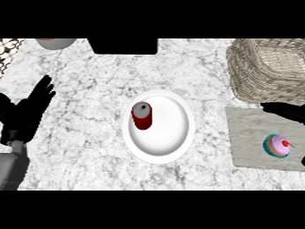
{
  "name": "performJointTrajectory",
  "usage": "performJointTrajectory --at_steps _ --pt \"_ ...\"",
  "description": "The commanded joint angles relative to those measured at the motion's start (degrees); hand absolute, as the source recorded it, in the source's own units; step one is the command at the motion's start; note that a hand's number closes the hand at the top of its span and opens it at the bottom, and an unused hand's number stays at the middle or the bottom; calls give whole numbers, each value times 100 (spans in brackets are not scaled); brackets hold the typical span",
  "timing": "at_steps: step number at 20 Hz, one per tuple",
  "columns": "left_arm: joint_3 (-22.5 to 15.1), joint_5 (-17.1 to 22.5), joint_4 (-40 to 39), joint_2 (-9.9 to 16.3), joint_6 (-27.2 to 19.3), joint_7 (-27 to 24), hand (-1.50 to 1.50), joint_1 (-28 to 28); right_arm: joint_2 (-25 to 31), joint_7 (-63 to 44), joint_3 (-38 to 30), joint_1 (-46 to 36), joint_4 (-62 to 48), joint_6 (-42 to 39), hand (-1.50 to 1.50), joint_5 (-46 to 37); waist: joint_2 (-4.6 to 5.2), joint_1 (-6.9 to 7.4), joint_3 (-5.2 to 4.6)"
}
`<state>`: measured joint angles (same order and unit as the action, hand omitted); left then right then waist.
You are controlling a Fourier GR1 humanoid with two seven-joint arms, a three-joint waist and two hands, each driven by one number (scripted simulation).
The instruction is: Pick the cupcake from the placemat and place it in the basket
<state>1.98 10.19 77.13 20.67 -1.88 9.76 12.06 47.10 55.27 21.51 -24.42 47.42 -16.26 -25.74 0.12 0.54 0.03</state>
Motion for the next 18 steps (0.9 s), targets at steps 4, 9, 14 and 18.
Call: performJointTrajectory --at_steps 4,9,14,18 --pt "72 1 263 -33 93 79 0 -277 -42 818 64 22 -229 -220 -150 -187 -5 14 0" --pt "52 -59 502 -139 68 431 0 -67 -400 689 35 -196 -731 192 -150 -623 5 36 3" --pt "197 -177 166 -146 215 184 0 -80 -412 879 -96 150 -640 509 -150 -845 -4 -26 -1" --pt "222 -263 348 -186 47 254 0 -105 -564 710 244 424 -237 1219 150 -1323 -12 -37 -1"
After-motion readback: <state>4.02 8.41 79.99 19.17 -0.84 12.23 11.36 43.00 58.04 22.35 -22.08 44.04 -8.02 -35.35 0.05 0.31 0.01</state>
